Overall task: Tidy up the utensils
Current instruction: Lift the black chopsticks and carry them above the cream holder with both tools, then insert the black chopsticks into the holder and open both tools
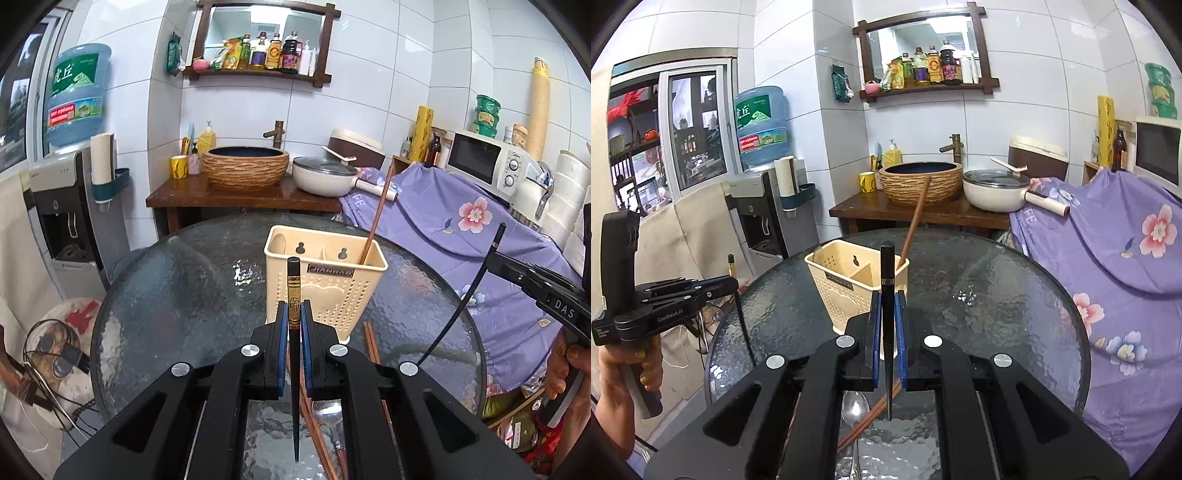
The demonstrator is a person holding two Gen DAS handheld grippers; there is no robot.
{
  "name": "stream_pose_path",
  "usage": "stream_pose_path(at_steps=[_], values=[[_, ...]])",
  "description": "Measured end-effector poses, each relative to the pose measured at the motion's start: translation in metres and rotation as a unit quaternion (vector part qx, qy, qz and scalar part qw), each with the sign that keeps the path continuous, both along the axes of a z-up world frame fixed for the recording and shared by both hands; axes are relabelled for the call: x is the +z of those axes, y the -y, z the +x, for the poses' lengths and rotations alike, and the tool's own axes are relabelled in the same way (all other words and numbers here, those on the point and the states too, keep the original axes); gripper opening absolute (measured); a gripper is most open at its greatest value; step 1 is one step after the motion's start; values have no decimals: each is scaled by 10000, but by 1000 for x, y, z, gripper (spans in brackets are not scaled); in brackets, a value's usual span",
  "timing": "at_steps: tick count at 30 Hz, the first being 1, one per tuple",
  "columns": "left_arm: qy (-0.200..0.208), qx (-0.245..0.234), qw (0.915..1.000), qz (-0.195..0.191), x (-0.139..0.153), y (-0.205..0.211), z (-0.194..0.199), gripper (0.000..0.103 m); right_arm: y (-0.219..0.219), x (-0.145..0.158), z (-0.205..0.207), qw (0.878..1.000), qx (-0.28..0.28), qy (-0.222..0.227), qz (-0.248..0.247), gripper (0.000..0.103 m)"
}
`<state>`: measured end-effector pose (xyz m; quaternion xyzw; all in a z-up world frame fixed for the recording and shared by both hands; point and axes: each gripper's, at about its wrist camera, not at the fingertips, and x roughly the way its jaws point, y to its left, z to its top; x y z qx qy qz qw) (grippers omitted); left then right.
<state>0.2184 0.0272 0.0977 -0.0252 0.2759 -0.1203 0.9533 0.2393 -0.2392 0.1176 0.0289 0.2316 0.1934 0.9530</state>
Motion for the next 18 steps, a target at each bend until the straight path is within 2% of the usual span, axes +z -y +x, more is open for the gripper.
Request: stream_pose_path(at_steps=[10,14,18], values=[[198,-69,9997,-88,34,0,14,7,-12,35,17,9995,297,-40,103,8],[465,-187,9987,20,75,9,22,7,-17,64,31,9992,363,-7,188,8],[768,-118,9968,200,120,19,36,7,-22,109,51,9989,336,153,292,8]])
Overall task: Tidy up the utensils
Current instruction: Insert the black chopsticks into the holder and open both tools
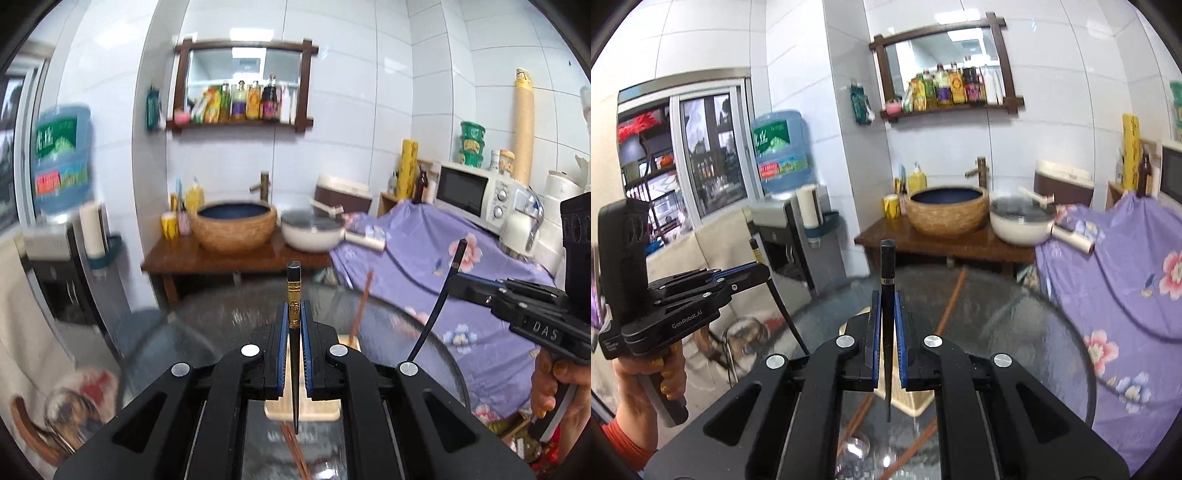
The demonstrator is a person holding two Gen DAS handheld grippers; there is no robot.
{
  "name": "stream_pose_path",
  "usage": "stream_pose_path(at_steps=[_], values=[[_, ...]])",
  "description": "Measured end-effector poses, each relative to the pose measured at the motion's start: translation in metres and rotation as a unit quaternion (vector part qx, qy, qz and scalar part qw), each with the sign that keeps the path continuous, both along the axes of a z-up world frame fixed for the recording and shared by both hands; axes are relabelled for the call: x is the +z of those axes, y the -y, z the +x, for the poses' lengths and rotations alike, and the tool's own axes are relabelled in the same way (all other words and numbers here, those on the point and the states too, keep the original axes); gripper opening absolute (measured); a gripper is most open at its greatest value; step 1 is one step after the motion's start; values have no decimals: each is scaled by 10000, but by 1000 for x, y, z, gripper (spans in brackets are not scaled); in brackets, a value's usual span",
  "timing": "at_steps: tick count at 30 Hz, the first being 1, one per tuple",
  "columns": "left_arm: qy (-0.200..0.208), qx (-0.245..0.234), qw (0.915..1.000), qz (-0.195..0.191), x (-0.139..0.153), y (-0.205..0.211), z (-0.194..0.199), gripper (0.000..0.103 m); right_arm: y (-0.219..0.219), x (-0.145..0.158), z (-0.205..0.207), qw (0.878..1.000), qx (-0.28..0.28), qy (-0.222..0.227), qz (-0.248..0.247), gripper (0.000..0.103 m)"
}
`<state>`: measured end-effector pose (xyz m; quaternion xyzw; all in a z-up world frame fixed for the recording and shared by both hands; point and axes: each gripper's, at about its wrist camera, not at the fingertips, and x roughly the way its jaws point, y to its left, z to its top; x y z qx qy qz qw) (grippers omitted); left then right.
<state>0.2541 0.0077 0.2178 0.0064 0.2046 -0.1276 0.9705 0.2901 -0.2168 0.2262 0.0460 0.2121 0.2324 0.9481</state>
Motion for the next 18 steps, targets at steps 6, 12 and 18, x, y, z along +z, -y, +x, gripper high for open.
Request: stream_pose_path(at_steps=[6,12,18], values=[[189,244,9995,-43,40,14,38,7,-14,37,28,9990,-336,263,-137,8],[-83,442,9989,-109,14,21,71,7,-31,7,54,9979,-558,140,-295,8],[-509,550,9971,-100,-41,21,92,7,-31,-51,74,9974,-585,-321,-257,8]])
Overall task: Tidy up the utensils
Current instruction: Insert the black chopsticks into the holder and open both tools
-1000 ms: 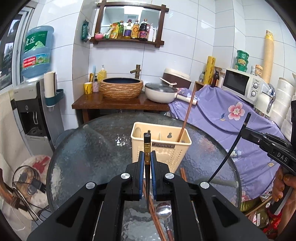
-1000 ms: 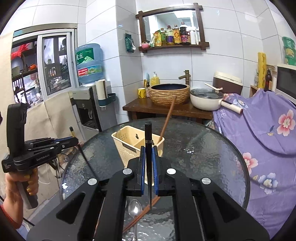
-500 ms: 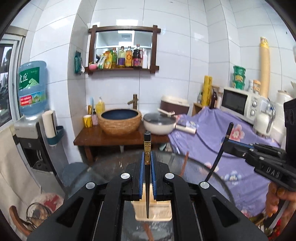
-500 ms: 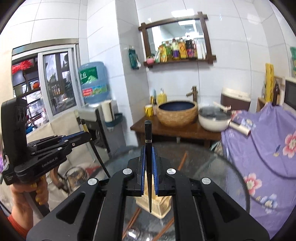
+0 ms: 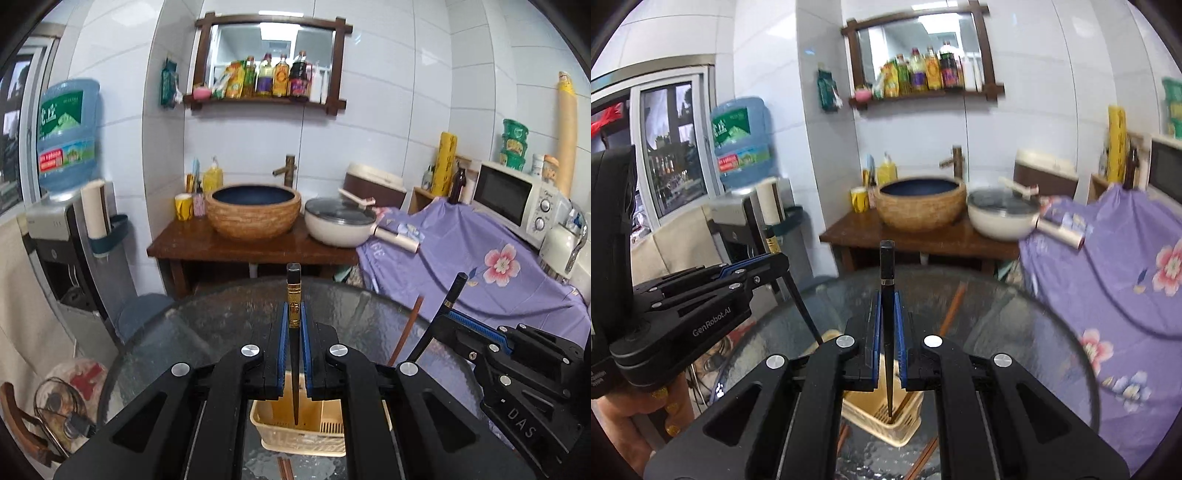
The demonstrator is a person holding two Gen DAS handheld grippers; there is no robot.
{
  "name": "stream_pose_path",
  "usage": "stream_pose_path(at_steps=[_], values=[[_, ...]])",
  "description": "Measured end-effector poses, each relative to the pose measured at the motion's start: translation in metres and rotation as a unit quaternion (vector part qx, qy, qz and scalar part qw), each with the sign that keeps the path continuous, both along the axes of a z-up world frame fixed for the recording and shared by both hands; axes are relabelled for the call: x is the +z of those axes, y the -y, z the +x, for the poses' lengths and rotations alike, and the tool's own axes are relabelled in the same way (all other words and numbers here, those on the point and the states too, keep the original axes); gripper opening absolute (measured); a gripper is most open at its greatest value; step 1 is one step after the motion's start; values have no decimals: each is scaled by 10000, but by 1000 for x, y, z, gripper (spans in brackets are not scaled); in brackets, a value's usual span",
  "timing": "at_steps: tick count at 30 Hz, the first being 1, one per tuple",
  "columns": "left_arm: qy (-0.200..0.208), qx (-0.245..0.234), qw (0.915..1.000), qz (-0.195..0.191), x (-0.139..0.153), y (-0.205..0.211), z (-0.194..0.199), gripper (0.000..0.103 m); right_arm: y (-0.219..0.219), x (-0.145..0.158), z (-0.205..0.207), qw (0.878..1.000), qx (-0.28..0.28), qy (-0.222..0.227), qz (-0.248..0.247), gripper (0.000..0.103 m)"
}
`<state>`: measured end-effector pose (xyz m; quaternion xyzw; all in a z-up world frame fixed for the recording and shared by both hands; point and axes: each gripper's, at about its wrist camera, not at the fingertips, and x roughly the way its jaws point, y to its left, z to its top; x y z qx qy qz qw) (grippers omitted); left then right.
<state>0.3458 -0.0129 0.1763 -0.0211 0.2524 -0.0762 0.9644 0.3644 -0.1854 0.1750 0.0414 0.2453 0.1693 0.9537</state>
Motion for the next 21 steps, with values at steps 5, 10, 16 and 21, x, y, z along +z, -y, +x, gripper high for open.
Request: stream_pose_path(at_steps=[5,10,16,21], values=[[-412,37,9991,-19,-40,-5,10,7,0,-34,8,9995,30,-319,51,8],[-599,23,9982,20,-61,-5,15,7,-1,-43,9,9995,-38,-299,9,8],[-562,-67,9984,62,-61,-2,12,7,1,-42,8,9996,-41,-280,58,9],[-253,-26,9997,53,-49,-6,-4,44,7,-34,-7,9998,-194,47,46,49]])
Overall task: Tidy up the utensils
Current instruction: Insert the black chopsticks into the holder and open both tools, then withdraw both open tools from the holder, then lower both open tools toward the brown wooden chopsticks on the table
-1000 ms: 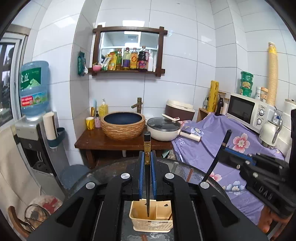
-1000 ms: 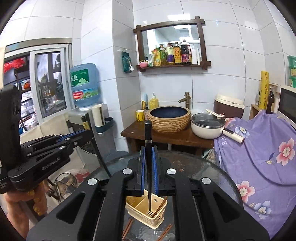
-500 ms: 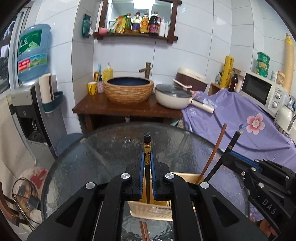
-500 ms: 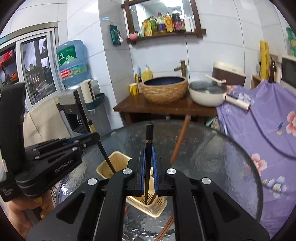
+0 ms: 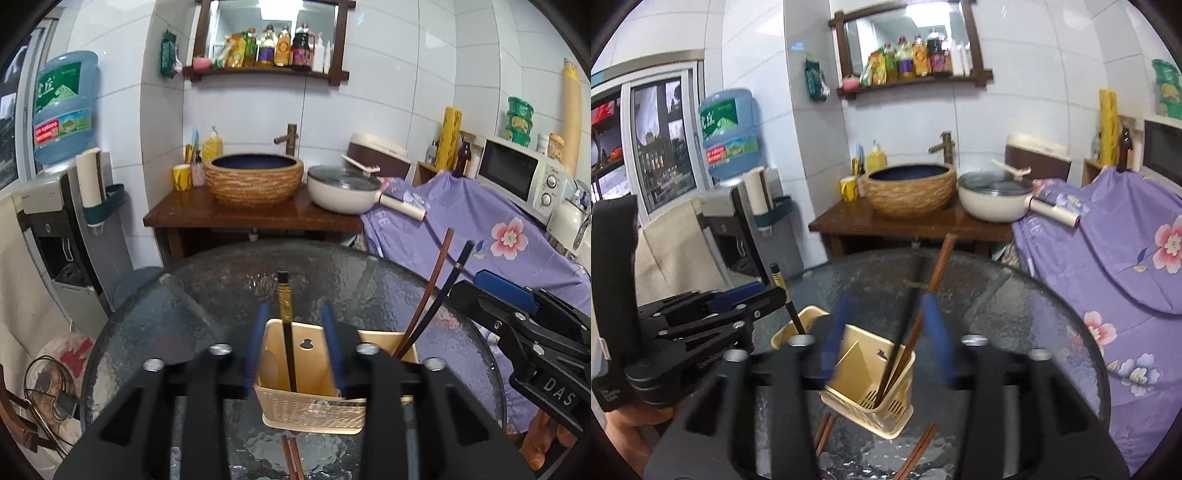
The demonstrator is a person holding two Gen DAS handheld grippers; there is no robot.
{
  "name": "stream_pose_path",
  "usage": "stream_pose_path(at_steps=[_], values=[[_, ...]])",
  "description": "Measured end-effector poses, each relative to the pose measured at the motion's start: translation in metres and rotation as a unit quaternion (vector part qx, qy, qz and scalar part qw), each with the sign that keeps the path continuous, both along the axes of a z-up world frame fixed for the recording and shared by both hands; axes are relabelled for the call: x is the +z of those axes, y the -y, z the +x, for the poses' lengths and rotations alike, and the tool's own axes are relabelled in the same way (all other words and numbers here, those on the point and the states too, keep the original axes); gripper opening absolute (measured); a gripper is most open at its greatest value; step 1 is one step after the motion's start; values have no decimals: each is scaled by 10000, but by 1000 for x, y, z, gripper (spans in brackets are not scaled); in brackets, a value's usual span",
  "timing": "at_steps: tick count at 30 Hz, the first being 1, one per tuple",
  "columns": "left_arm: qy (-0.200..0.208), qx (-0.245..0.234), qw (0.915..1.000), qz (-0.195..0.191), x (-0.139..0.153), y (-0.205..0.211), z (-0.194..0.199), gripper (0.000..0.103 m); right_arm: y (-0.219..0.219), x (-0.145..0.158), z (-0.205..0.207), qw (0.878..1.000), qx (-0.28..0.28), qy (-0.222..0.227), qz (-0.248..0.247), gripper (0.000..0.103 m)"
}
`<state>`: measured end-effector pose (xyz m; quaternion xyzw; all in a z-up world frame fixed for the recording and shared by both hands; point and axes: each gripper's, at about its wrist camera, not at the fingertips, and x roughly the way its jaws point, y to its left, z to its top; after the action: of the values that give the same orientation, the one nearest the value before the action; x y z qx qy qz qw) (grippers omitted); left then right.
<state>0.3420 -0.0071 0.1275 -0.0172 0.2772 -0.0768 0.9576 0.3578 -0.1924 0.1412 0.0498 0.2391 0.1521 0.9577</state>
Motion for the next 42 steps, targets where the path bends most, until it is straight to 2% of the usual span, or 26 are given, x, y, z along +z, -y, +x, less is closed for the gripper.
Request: stream_pose_path(at_steps=[4,6,9,10,14,18,23,31,34,40,42], values=[[327,16,9995,54,6,-6,-31,59,7,7,-25,9995,-37,309,-86,49],[521,19,9986,83,6,-8,-51,79,12,7,-41,9988,-68,463,-131,56],[764,66,9971,25,-3,-15,-85,95,17,-1,-69,9979,-62,624,-180,64],[766,75,9970,-35,-8,-16,-93,96,17,-4,-75,9977,-40,637,-207,64],[410,-21,9991,-120,-39,-17,-107,96,18,-33,-95,9988,99,413,-240,65],[-180,-14,9997,-180,-84,-17,-109,96,19,-80,-97,9993,218,-234,-198,65],[-629,142,9976,-260,-124,-24,-111,96,26,-132,-97,9963,139,-816,-251,65],[-992,172,9949,-88,-158,-24,-118,95,35,-168,-103,9923,5,-1211,-266,65],[-1095,96,9939,-30,-167,-21,-124,90,36,-176,-106,9911,-4,-1284,-353,65],[-1330,34,9911,-6,-182,-20,-127,69,31,-187,-110,9880,253,-1470,-408,65],[-1377,29,9905,-31,-184,-21,-127,64,26,-190,-110,9868,316,-1524,-440,60]])
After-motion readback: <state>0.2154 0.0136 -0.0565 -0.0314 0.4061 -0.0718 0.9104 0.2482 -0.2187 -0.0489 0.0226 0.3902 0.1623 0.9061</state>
